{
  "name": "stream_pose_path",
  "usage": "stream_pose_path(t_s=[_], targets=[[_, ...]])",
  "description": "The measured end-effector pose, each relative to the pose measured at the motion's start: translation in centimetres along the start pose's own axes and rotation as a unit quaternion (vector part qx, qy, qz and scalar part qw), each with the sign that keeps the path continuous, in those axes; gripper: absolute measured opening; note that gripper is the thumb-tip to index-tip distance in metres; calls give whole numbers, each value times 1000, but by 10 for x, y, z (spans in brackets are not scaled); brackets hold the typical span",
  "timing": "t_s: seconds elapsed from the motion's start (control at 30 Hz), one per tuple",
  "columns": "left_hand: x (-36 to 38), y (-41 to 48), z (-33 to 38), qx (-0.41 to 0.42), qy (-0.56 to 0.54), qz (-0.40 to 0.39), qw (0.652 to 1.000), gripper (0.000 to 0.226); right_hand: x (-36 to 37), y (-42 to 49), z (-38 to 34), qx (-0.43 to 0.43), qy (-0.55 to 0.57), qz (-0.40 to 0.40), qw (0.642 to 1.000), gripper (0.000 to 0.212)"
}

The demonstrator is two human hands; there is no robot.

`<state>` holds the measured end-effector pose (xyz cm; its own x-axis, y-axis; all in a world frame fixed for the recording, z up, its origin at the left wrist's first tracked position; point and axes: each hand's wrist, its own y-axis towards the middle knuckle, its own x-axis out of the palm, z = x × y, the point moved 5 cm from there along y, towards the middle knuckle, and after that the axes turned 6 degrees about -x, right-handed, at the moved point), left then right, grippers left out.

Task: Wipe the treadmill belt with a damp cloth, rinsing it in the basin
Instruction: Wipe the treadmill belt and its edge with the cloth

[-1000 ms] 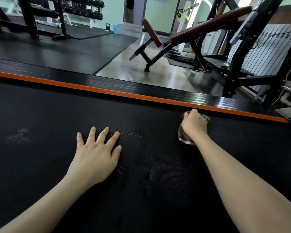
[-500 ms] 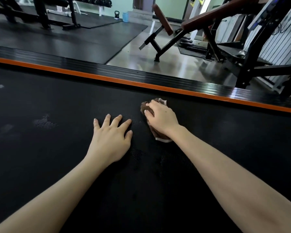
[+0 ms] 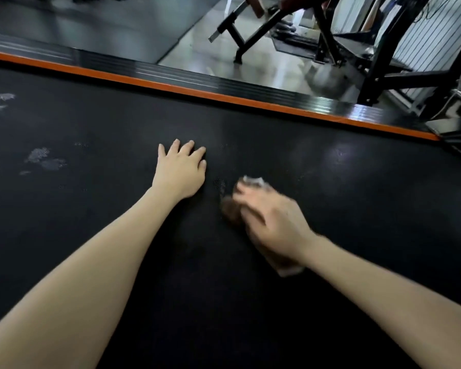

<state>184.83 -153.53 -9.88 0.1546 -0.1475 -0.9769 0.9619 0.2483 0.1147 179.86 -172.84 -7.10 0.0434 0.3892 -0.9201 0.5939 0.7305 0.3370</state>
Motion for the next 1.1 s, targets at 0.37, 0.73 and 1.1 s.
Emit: stream_pose_path(t_s=[0.37,0.73,1.1], targets=[[-3,-6,2,7,19,-4,1000,49,-14,-68,-37,16,-23,-22,999,40],[-9,-29,2,-3,11,-17,1000,49,-80,-171,77,173,-61,32,983,44],[-10,-65,9,-40,41,-90,994,49,-51,-45,144,287,-57,71,954,31]])
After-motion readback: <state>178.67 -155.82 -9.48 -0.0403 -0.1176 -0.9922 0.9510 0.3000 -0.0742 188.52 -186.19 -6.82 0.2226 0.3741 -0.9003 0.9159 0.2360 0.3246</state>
